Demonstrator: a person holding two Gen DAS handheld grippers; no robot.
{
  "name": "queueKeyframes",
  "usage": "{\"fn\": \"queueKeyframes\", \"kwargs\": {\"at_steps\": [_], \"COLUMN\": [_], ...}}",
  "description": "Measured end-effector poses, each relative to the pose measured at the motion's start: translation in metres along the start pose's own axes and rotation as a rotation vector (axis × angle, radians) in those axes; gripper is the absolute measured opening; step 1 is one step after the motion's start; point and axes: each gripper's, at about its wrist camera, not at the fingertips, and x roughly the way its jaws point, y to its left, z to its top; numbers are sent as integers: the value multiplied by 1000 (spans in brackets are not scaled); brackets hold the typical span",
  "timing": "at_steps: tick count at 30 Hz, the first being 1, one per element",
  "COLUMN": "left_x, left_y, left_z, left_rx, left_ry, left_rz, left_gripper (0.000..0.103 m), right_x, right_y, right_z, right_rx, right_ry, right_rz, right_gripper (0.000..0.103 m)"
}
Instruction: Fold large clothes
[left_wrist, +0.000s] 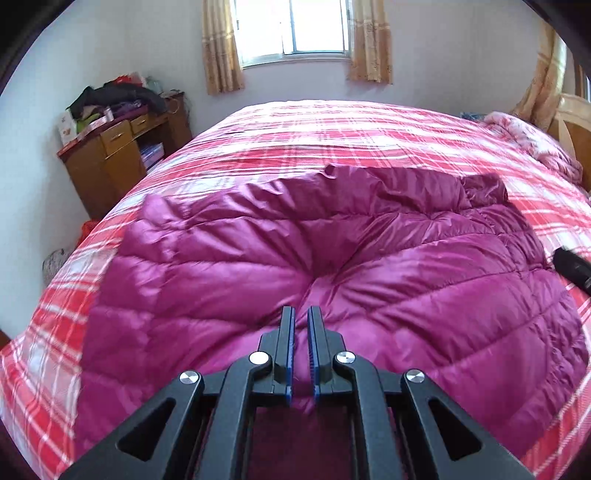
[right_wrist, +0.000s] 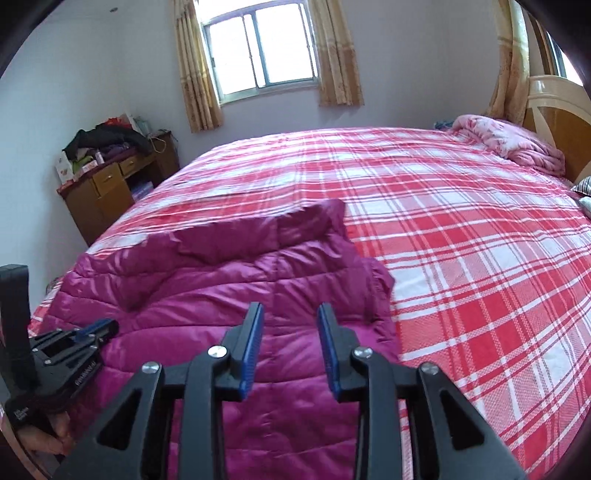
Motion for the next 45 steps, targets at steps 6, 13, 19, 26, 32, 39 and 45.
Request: {"fn": "queueKeyframes", "kwargs": {"at_steps": [6,13,19,26,32,39,45], "left_x": [-26,-22,-16,-34,-34,21,16], "left_y": [46,84,99,148,161,163,144], "left_z": [-9,-17,-29,-62,-53,-45,-47], "left_rx": [-103,-167,-221,-477,-564,-674,-597], "left_ry": [-21,-15,-8,-71,-106,59,8], "left_rz": [115,181,177,3,-111,-231,-193], "left_gripper": [7,7,7,7,56,89,63], "right_x": [14,55,63,60,62,61,60], "right_y": [79,119,127,124,122,121,121], "right_z": [-7,-32,-45,-46,-45,-44,-44], "right_rx": [-56,-64,-139,-135,-126,-123,-124], "right_ry": [68,153,162,150,147,144,142], "right_rz": [184,202,136,145,154,160,160], "right_gripper": [32,32,32,32,32,32,32]}}
